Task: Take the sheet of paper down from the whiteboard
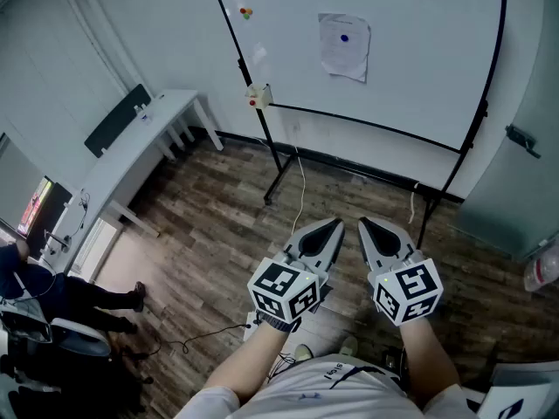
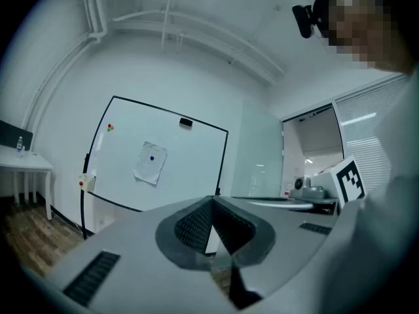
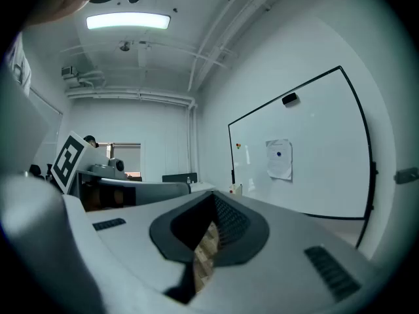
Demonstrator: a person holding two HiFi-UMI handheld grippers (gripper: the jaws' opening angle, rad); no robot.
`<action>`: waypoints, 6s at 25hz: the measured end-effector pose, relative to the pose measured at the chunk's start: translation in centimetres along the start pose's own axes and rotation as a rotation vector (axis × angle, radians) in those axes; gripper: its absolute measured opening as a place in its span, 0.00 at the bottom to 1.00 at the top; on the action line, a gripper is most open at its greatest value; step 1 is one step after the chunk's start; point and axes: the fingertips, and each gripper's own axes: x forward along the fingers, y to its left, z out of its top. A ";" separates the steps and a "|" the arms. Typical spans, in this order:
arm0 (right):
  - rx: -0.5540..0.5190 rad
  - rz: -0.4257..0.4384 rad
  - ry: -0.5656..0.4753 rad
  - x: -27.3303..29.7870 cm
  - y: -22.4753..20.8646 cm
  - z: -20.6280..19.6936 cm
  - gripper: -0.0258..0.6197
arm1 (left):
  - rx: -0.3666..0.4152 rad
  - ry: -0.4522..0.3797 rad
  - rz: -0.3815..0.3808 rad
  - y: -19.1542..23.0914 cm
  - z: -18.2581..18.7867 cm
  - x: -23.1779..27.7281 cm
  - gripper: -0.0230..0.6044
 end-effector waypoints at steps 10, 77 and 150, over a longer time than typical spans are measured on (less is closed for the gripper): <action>0.051 0.023 -0.004 -2.3 -2.9 0.1 0.05 | -0.023 0.002 0.021 -2.1 -0.4 2.4 0.06; 0.054 -0.152 -0.024 46.2 -48.0 6.4 0.05 | 0.204 -0.036 0.097 40.1 11.2 53.9 0.06; 0.050 0.091 0.082 50.0 -44.5 4.2 0.06 | 0.238 -0.113 0.366 45.8 11.6 48.3 0.25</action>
